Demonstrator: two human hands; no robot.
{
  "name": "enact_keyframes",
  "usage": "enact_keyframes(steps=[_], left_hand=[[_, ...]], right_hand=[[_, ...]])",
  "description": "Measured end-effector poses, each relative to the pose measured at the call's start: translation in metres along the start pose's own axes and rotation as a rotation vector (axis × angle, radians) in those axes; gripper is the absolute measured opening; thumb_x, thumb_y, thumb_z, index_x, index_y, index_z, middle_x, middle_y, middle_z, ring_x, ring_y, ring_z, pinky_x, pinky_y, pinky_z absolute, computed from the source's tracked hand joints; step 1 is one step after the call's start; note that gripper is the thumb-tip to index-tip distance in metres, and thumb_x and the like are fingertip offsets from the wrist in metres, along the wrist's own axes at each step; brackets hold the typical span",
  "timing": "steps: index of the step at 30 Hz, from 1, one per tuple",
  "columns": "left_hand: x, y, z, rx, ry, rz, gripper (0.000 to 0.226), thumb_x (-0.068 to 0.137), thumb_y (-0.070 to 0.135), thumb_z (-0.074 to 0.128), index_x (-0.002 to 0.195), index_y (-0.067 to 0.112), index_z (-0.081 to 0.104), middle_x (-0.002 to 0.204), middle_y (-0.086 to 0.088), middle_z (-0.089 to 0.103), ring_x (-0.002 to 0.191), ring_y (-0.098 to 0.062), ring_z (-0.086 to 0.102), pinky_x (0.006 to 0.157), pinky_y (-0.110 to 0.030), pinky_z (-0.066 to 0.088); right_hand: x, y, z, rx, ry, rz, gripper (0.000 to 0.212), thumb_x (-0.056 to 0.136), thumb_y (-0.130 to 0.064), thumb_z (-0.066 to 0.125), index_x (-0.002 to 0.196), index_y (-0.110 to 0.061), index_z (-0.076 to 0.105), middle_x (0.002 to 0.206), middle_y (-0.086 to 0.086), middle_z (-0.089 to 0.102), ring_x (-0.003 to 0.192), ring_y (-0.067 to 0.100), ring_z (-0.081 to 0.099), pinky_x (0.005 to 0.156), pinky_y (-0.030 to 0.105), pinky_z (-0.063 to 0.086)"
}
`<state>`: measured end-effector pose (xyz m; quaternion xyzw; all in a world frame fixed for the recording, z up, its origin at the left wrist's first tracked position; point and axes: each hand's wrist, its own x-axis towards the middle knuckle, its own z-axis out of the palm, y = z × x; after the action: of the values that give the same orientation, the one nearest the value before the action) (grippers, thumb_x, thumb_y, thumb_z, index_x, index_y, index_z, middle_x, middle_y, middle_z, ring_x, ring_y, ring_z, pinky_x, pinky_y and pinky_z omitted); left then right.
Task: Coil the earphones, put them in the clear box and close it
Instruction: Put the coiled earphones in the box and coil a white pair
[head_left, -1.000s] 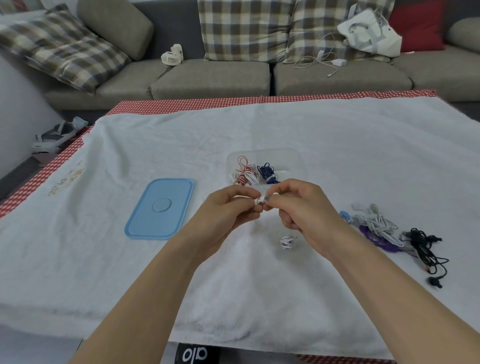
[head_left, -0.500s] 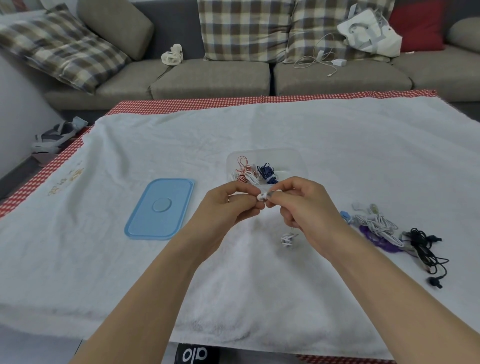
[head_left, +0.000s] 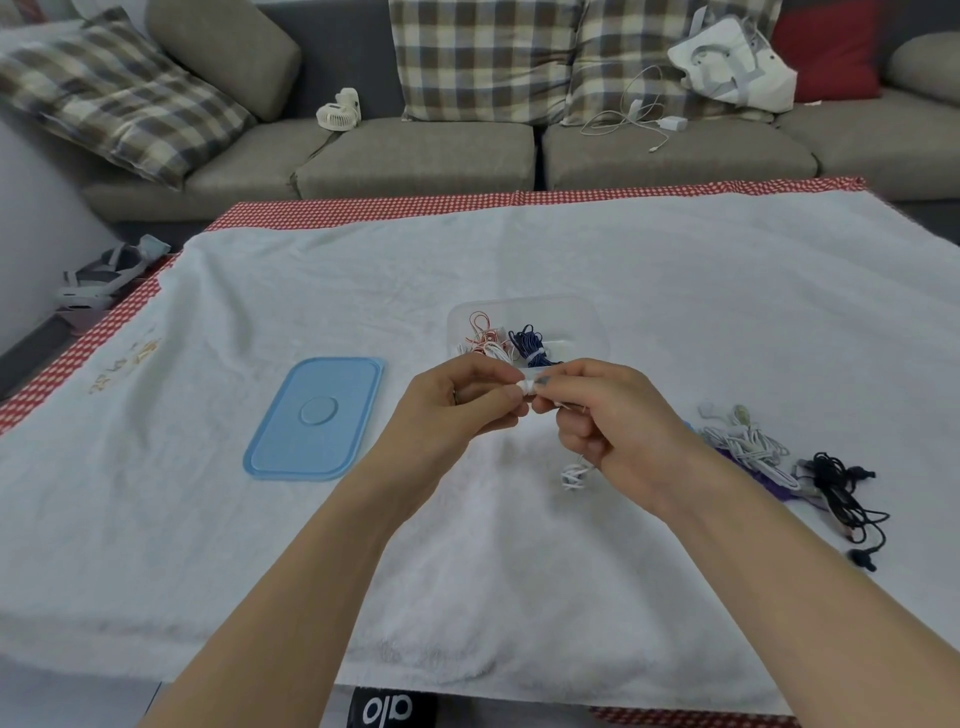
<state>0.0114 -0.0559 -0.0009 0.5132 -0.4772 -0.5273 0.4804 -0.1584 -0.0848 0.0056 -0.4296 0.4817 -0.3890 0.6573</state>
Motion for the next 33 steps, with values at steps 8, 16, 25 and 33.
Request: enact_keyframes(steps=[8,16,25,33], left_hand=[[0.002,0.001,-0.002,-0.106,-0.103,-0.066,0.011,0.096,0.008,0.066,0.103,0.007,0.075,0.095,-0.008,0.073,0.092,-0.015,0.069,0.087,-0.023,0.055],[0.003,0.002,-0.001,-0.304,-0.198,-0.209,0.019,0.085,0.015,0.073,0.104,0.011,0.073,0.098,-0.005,0.069,0.09,-0.012,0.065,0.09,-0.023,0.054],[0.008,-0.004,0.0,-0.168,-0.159,-0.21,0.027,0.092,0.017,0.064,0.118,0.011,0.069,0.116,-0.01,0.074,0.102,-0.02,0.071,0.092,-0.032,0.054],[-0.004,-0.014,0.015,0.38,-0.295,0.034,0.016,0.096,0.013,0.067,0.111,0.012,0.069,0.108,-0.007,0.074,0.106,-0.022,0.07,0.1,-0.043,0.055]], right_hand=[[-0.001,-0.004,-0.004,0.181,-0.106,0.085,0.01,0.091,-0.001,0.059,0.082,-0.004,0.063,0.069,0.005,0.054,0.043,0.006,0.03,0.037,0.017,0.021],[-0.005,-0.008,-0.005,0.246,-0.18,0.153,0.02,0.09,-0.004,0.06,0.072,-0.006,0.069,0.068,0.002,0.054,0.045,0.005,0.027,0.043,0.018,0.015],[-0.002,-0.01,0.0,0.444,-0.098,0.191,0.004,0.09,-0.004,0.062,0.092,-0.003,0.065,0.068,0.003,0.056,0.043,0.004,0.03,0.039,0.015,0.019],[0.002,-0.014,0.003,0.647,-0.025,0.092,0.013,0.092,0.002,0.057,0.079,-0.003,0.06,0.07,0.008,0.056,0.047,0.007,0.043,0.04,0.015,0.033]])
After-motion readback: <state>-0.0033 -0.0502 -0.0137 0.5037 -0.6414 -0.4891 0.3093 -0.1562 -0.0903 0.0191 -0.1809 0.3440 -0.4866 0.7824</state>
